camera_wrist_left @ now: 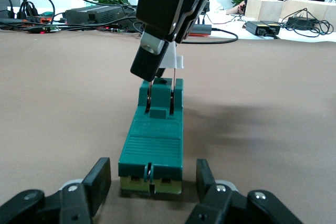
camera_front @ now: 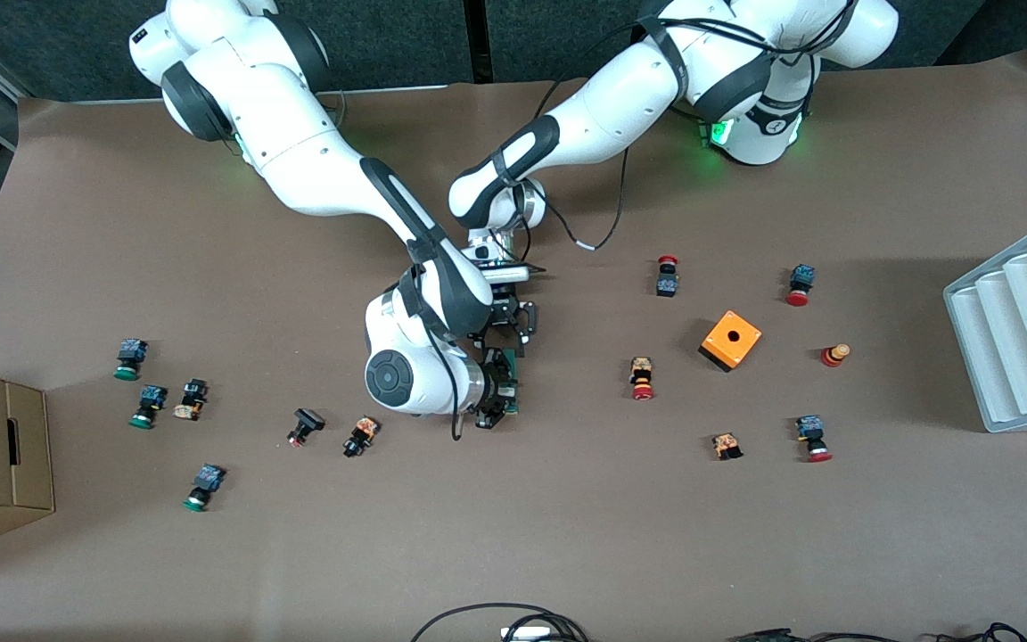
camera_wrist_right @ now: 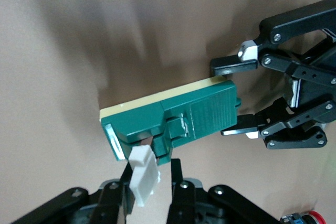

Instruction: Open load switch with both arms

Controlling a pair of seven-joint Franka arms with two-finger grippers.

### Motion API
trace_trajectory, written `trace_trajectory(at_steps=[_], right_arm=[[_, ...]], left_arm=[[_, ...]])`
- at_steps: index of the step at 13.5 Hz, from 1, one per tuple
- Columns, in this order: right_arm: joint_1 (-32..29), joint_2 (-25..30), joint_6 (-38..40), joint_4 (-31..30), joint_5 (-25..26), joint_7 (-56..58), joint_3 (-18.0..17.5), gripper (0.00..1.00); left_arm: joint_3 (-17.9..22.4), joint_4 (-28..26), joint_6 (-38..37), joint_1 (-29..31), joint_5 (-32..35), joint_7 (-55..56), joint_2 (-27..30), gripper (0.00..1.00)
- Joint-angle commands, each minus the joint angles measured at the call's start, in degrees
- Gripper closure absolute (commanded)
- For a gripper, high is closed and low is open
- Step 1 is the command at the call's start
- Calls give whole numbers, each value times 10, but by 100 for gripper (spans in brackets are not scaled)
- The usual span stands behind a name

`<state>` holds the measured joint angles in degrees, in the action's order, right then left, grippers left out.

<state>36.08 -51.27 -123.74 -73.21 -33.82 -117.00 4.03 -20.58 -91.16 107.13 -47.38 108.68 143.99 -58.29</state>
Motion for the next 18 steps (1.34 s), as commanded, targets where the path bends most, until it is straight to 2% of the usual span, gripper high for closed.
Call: trace_trajectory(at_steps=[1,10,18], right_arm=[[-3,29,10,-26,14,0,-3,69],[-1,38,11,-28,19,3,-3,69],[-1,53,11,-53,24,15,-4,74]], left_arm=[[3,5,-3,-7,3,3,-5,26],[3,5,-3,-7,3,3,-5,26],[3,5,-3,-7,3,4,-5,26]])
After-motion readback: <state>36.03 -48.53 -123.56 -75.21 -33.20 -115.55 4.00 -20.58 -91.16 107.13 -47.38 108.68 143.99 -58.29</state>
